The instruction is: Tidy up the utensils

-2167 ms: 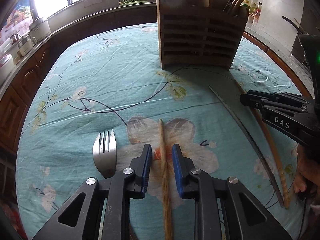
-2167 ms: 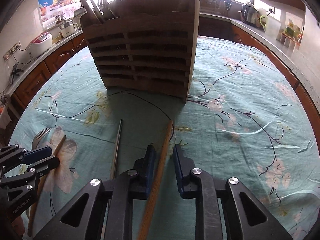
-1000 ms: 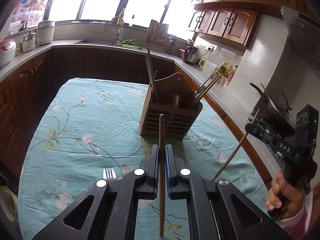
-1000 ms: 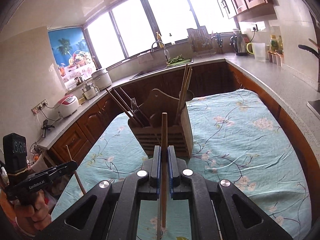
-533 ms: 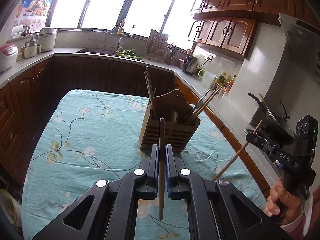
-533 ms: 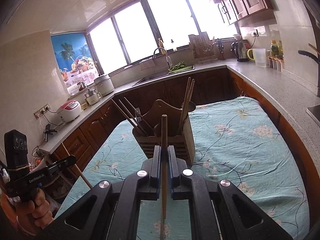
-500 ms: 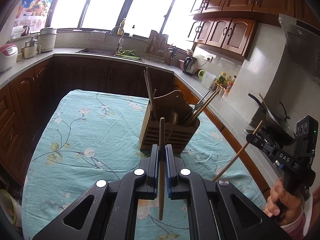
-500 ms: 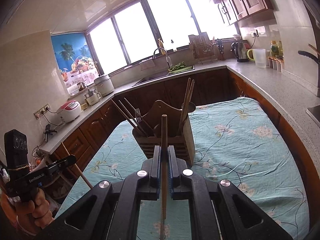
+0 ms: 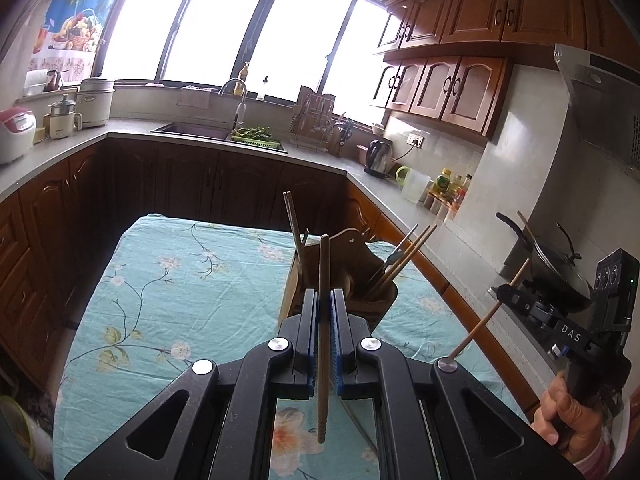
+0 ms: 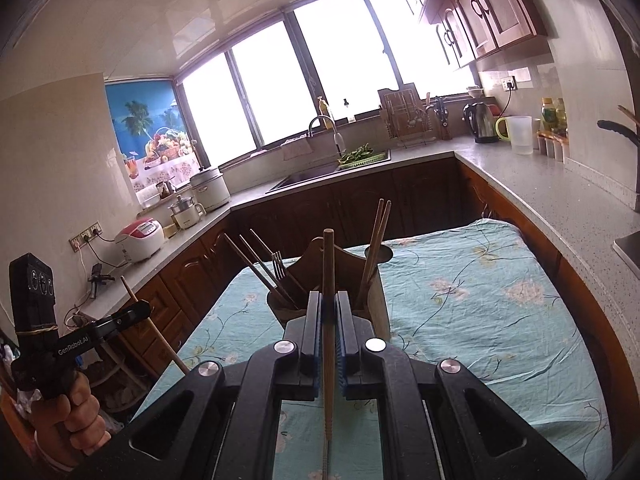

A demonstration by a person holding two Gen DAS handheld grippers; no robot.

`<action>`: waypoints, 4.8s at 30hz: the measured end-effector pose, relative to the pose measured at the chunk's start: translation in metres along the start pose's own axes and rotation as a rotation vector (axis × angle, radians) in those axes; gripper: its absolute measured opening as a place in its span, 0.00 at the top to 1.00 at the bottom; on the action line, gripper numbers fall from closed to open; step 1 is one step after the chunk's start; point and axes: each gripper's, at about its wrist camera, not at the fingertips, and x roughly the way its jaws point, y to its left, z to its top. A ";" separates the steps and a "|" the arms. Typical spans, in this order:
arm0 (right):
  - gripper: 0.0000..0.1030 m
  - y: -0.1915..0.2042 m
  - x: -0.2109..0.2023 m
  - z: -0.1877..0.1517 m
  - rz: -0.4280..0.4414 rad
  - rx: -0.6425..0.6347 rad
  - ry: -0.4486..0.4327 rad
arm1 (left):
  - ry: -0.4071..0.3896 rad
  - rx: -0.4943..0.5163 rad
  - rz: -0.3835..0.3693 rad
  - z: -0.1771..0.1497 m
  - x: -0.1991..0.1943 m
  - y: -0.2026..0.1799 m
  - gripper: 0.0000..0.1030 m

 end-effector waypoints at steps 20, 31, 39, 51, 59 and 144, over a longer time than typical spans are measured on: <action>0.94 -0.010 0.029 0.085 -0.041 0.021 -0.207 | -0.257 0.001 0.007 0.051 0.060 0.000 0.96; 0.94 -0.021 0.072 0.070 -0.077 0.046 -0.206 | -0.294 -0.071 0.052 0.012 0.132 0.005 0.96; 0.94 -0.034 0.099 0.047 -0.082 0.065 -0.145 | -0.245 -0.064 0.072 -0.017 0.175 0.004 0.96; 0.94 -0.036 0.122 0.029 -0.081 0.051 -0.047 | -0.130 -0.023 0.075 -0.020 0.202 0.011 0.95; 0.93 -0.037 0.128 0.025 -0.078 0.053 -0.018 | -0.109 -0.028 0.082 -0.006 0.197 0.024 0.94; 0.00 0.025 -0.074 -0.171 -0.118 -0.103 -0.142 | -0.189 0.168 0.347 -0.208 -0.079 -0.043 0.01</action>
